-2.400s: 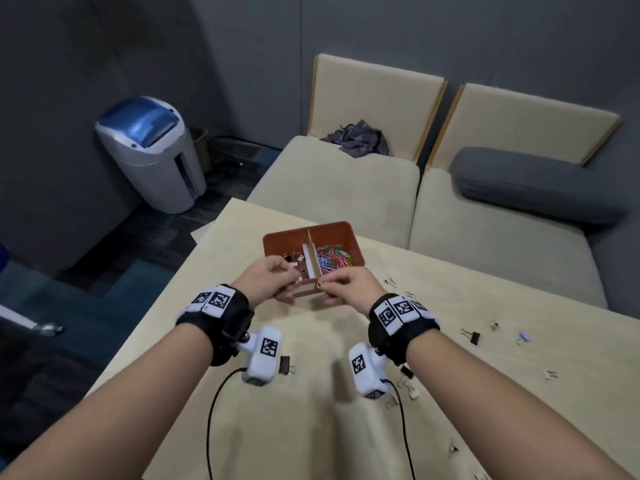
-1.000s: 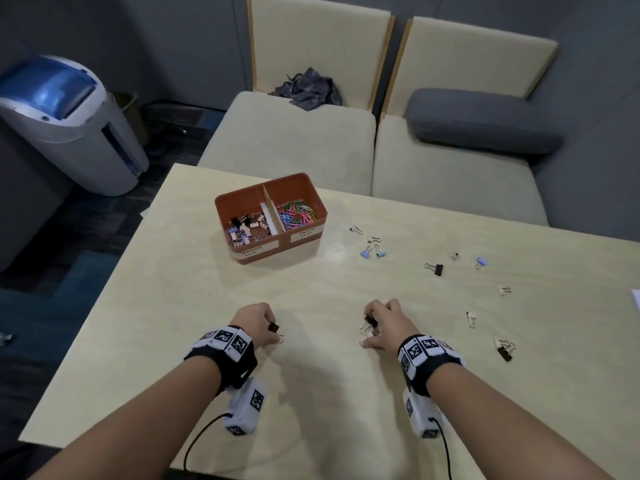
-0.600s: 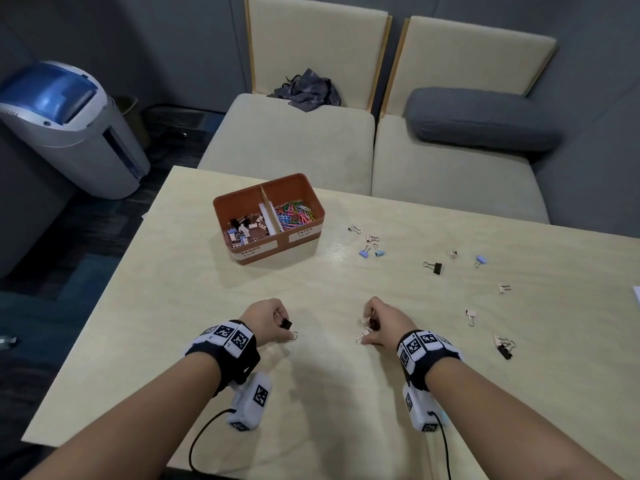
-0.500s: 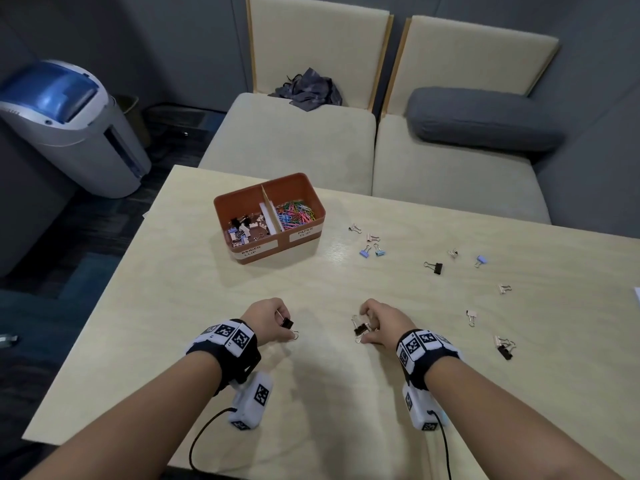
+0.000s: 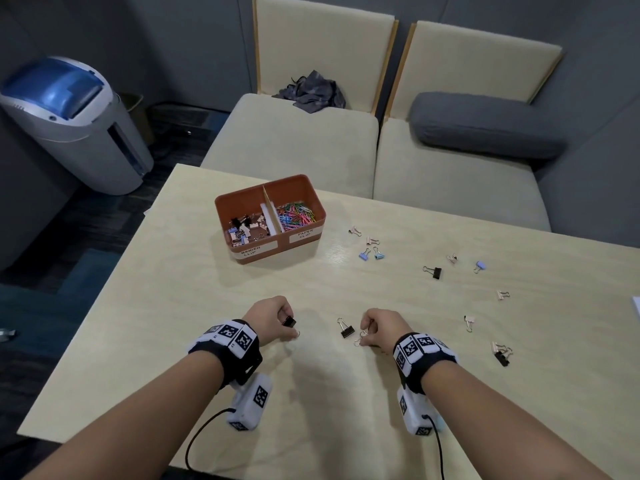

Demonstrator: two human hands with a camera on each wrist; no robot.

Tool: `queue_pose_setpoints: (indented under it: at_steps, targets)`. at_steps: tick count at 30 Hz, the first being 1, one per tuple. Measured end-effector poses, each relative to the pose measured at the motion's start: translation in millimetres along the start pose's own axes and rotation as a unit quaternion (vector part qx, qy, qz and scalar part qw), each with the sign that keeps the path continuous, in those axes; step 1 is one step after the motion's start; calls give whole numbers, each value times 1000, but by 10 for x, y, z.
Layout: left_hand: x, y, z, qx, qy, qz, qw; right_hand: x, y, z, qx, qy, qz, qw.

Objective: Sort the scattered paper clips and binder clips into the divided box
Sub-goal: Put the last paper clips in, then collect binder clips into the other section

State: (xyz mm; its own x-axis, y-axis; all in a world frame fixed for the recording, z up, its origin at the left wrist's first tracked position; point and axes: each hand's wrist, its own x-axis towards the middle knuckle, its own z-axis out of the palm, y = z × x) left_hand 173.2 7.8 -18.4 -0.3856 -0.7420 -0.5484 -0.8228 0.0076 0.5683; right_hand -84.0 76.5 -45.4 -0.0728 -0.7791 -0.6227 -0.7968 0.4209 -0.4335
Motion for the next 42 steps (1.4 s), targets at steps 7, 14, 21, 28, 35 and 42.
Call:
queue_pose_setpoints:
  at_steps: [7,14,21,28,35,42]
  targets:
    - [196,444,303,41,-25,62,997,-45,89,-58,7,13,-8,1000]
    - [408,761,708,105,-62,70,990,-102,260,-109,47,42,-3,998]
    - [448,733,789,108,-26,49,993,-90,340,-139,38,26,-2,999]
    - [429,659,765,107,5,66,992,-120,270,-207,63,37,-26,997]
    - [319,520,497,68,0,30,997,-82,-20,-334,57,6,-54,997]
    - [25,361,-365,-79,76,29,993,-23,-566,-534,91,7,-111,990]
